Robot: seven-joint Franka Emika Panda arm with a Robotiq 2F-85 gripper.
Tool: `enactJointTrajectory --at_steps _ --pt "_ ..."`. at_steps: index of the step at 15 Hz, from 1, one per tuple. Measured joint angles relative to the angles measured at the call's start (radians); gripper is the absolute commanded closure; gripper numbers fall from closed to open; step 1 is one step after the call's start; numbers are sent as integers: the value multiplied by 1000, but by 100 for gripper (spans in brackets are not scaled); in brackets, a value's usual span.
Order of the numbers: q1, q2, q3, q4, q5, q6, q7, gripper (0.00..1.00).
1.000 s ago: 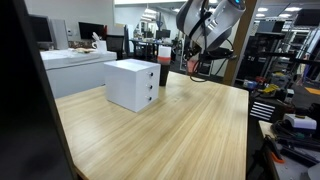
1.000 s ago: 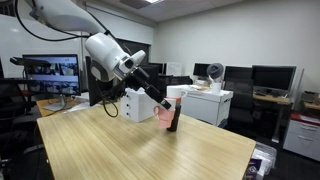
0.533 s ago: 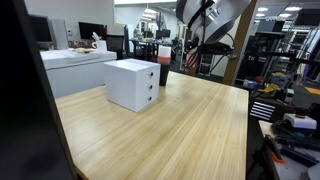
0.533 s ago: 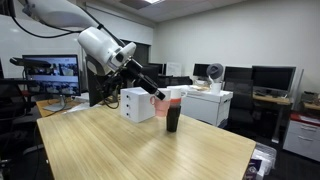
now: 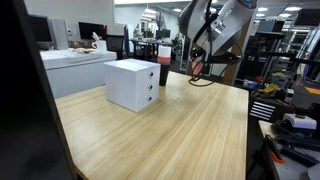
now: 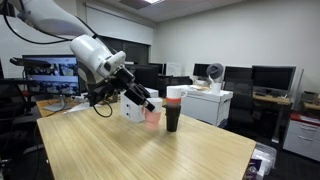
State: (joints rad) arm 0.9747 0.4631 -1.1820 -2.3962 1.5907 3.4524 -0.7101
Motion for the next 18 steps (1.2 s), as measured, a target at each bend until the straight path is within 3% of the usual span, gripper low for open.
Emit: enactJointTrajectory --at_steps 16,17,18 --pt "-28 194 156 -49 -29 -9 330 59" --pt "-33 208 168 -49 -33 -10 348 9" --pt "-37 218 177 -49 -37 -11 361 8"
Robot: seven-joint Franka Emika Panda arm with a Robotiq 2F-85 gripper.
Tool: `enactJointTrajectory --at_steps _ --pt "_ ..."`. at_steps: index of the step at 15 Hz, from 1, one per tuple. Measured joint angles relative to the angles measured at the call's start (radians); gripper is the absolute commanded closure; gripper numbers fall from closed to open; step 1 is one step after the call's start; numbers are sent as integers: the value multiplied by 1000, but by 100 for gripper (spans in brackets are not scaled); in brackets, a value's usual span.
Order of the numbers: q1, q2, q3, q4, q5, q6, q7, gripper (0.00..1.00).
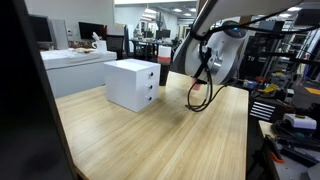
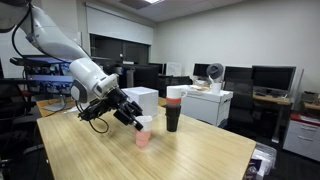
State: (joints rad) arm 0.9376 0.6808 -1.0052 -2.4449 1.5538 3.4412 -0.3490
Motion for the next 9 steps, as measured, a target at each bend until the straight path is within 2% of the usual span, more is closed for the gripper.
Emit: enactJointTrajectory --at_steps 1,3,9 --pt "-4 8 8 0 -3 -2 9 3" --pt "-6 15 12 0 -18 -5 25 0" --pt "-3 10 -3 -1 -68 -5 34 0"
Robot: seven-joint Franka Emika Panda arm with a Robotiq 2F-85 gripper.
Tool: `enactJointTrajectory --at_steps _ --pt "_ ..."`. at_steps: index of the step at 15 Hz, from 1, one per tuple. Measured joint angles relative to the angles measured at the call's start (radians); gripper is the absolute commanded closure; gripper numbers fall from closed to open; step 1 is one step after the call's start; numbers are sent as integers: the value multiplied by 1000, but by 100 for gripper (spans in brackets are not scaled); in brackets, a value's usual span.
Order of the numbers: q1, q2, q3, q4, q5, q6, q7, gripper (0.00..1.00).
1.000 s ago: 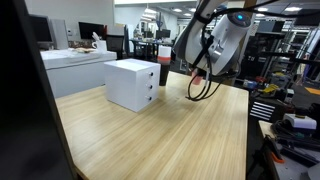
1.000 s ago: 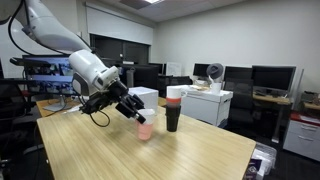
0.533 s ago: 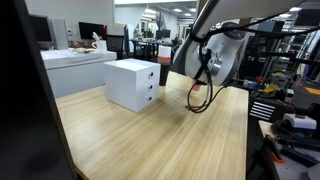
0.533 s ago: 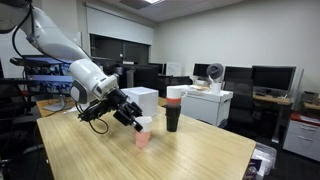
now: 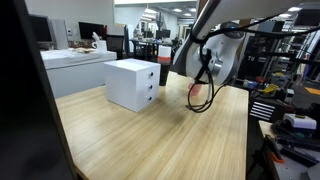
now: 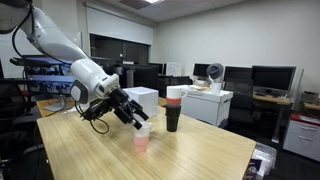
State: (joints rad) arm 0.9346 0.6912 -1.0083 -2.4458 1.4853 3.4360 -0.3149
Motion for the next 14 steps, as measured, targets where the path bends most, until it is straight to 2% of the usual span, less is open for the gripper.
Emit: enactJointTrajectory --at_steps 3,6,9,11,14 --pt "31 -39 -67 -1 -40 -24 -20 0" --pt "95 -120 -191 -1 -91 -129 -83 0" --pt "186 -178 -373 -2 -196 -326 -113 0" --pt "262 -171 -517 -1 -328 -510 -95 0" --pt "370 -131 -686 16 -564 -747 -33 0"
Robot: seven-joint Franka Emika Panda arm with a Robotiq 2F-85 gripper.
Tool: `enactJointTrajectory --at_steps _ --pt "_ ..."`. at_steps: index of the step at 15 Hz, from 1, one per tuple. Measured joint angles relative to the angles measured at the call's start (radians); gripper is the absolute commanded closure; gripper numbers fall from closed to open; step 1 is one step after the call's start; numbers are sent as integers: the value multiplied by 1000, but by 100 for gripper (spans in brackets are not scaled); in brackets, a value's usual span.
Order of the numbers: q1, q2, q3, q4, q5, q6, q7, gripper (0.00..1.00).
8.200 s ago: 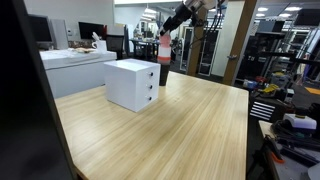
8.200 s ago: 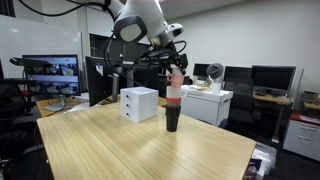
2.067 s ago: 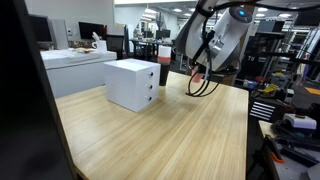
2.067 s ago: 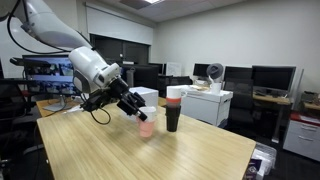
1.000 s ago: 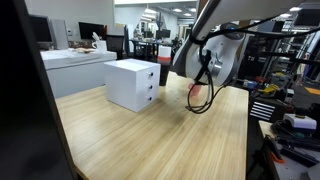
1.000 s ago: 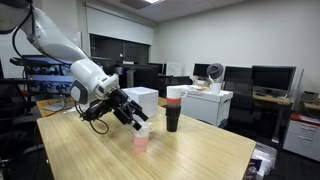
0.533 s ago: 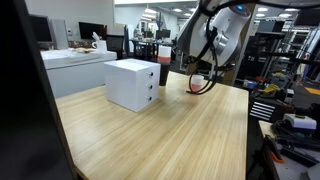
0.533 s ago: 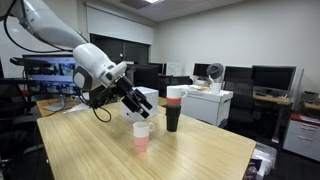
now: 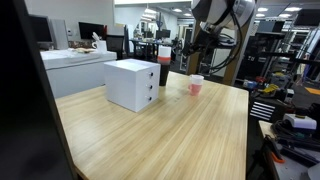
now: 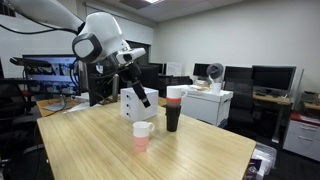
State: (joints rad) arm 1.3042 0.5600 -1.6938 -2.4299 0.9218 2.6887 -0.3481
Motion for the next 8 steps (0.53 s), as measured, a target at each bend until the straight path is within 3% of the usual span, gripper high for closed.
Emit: enactJointTrajectory --at_steps 4,8 --pt "137 19 -151 64 -329 -189 98 0" --pt "225 5 -239 148 -529 -322 101 0"
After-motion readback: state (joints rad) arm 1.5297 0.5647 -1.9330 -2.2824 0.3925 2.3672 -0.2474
